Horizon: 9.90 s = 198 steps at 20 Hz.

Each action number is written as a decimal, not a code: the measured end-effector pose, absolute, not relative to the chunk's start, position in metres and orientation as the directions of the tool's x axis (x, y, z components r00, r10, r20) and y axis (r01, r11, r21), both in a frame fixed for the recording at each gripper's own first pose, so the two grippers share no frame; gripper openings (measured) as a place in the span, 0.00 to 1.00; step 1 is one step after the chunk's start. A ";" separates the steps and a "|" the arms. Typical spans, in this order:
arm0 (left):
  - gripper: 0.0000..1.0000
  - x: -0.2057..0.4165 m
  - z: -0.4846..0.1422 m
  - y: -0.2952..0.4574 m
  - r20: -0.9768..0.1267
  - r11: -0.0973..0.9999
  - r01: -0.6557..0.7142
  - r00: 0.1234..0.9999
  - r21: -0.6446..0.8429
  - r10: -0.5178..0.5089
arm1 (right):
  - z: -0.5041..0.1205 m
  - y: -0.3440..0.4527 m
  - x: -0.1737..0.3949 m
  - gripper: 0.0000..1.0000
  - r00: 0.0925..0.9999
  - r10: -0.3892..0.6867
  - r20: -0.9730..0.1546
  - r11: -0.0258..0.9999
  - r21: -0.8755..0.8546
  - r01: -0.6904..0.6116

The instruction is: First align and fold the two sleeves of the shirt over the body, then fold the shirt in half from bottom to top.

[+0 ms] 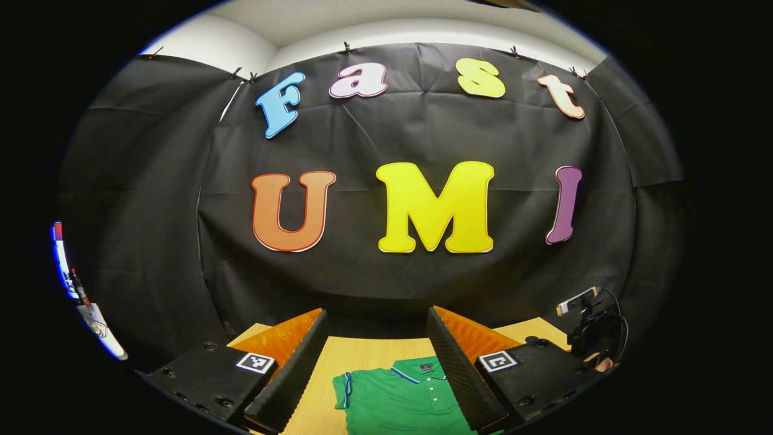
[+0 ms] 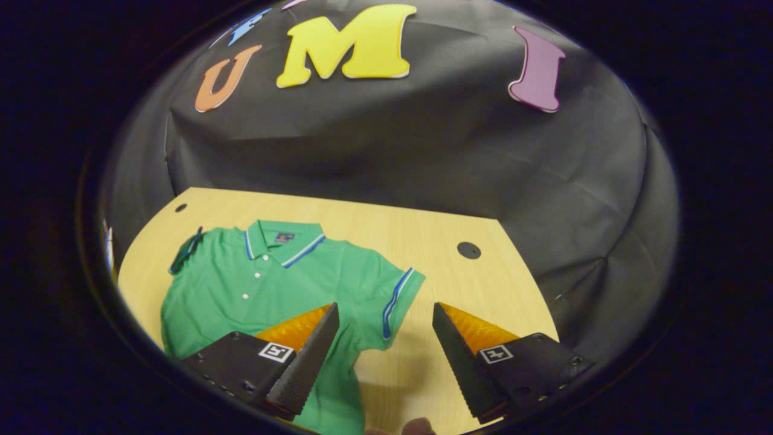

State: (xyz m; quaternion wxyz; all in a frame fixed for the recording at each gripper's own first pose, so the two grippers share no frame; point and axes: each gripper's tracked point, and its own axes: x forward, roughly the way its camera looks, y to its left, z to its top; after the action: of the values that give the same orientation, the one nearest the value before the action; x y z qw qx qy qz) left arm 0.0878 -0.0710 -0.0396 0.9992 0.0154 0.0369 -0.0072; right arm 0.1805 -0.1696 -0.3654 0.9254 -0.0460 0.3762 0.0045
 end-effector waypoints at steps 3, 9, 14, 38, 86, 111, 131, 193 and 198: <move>1.00 0.092 -0.049 -0.072 -0.101 1.000 0.005 0.995 0.027 -0.002 | -0.401 -0.178 0.192 0.95 0.661 -0.027 -0.750 0.996 -0.073 -0.042; 1.00 0.101 -0.058 -0.069 -0.129 0.999 -0.016 0.991 0.035 0.021 | -0.435 -0.182 0.198 0.72 0.592 -0.002 -0.806 0.999 -0.024 -0.030; 1.00 0.107 -0.059 -0.071 -0.141 0.999 -0.015 0.990 0.042 0.021 | -0.446 -0.180 0.199 0.22 0.553 0.010 -0.833 0.999 0.032 0.030; 1.00 0.073 -0.055 0.004 -0.140 0.989 -0.146 0.979 0.029 0.149 | -0.371 -0.016 0.220 0.00 0.613 0.168 -0.772 0.984 0.092 -0.154; 0.13 0.174 -0.409 0.018 -0.859 0.995 -0.033 0.507 -0.099 -0.069 | -0.248 -0.080 0.086 0.96 0.724 0.032 -0.689 0.999 -0.008 -0.051; 1.00 0.169 -0.261 -0.135 -0.705 0.976 0.089 0.678 -0.201 -0.207 | -0.226 -0.112 0.046 0.95 0.761 0.020 -0.648 1.000 0.018 -0.011; 1.00 -0.109 -0.329 -0.042 -0.710 0.993 0.062 0.695 -0.098 -0.114 | -0.342 -0.132 -0.097 0.96 0.642 0.052 -0.765 0.992 -0.031 -0.118; 0.08 0.199 -0.213 -0.037 -0.477 0.976 0.173 0.852 -0.133 -0.216 | -0.242 -0.085 0.245 0.00 0.798 0.225 -0.559 0.974 0.132 -0.182; 0.08 0.251 -0.231 -0.033 -0.468 0.981 0.145 0.863 -0.132 -0.190 | -0.259 -0.082 0.302 0.00 0.791 0.231 -0.567 0.973 0.139 -0.185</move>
State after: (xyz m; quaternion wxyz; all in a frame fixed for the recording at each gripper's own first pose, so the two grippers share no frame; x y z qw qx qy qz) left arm 0.2507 -0.0334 -0.2307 0.9640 -0.0462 0.2468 -0.0868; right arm 0.3019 -0.0822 -0.2589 0.9455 0.0380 0.3041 0.1101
